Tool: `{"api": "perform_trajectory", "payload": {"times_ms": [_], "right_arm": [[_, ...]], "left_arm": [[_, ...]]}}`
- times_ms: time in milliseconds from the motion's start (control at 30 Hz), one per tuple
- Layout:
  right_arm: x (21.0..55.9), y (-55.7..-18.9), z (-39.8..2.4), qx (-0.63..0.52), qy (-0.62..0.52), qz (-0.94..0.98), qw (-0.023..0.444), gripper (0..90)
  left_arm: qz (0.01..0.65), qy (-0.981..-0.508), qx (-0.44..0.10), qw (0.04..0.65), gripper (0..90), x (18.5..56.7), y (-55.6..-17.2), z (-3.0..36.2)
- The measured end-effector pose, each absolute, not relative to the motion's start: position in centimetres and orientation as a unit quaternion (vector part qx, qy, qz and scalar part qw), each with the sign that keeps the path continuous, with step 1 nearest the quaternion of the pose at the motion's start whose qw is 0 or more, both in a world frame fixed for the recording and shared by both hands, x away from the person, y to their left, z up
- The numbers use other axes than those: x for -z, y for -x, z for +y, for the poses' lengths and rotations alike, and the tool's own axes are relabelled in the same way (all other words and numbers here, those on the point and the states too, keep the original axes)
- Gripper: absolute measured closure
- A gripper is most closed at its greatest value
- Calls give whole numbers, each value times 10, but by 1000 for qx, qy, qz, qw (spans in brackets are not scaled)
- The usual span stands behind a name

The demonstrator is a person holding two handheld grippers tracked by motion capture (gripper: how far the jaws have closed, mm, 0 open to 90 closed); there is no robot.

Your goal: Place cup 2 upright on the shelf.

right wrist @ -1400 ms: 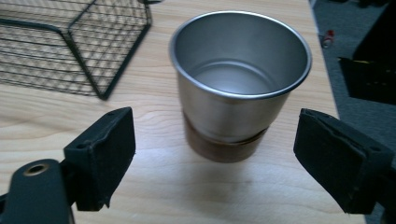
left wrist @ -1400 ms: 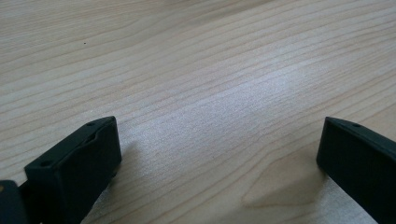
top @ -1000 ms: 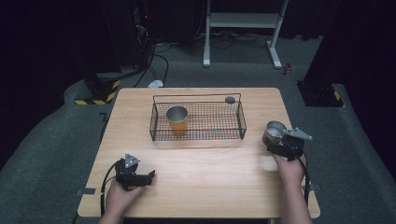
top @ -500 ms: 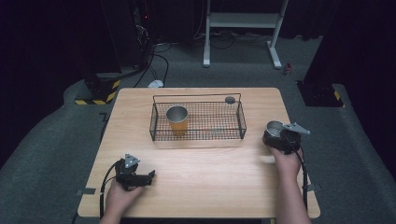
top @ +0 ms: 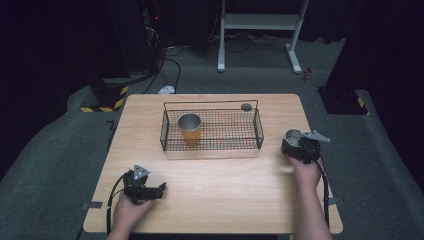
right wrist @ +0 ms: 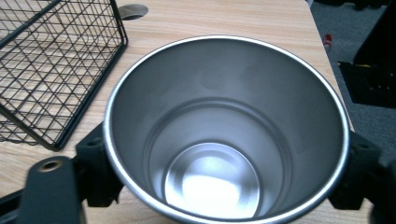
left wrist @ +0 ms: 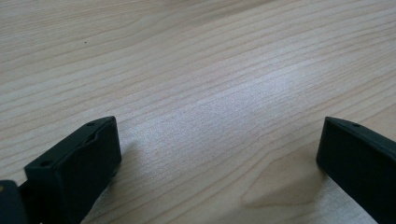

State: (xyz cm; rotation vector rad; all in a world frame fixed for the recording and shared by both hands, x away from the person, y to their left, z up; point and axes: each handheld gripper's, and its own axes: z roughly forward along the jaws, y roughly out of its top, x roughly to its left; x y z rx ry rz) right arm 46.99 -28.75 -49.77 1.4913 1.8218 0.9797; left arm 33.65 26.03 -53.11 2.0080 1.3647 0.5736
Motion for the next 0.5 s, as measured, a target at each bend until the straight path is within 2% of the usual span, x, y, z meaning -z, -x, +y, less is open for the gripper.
{"api": "perform_trajectory", "payload": {"times_ms": [500], "right_arm": [[487,-457,-273,-367,-537,701,292,184]], "left_arm": [[518,-764,-219,317,2,531,-337,261]]}}
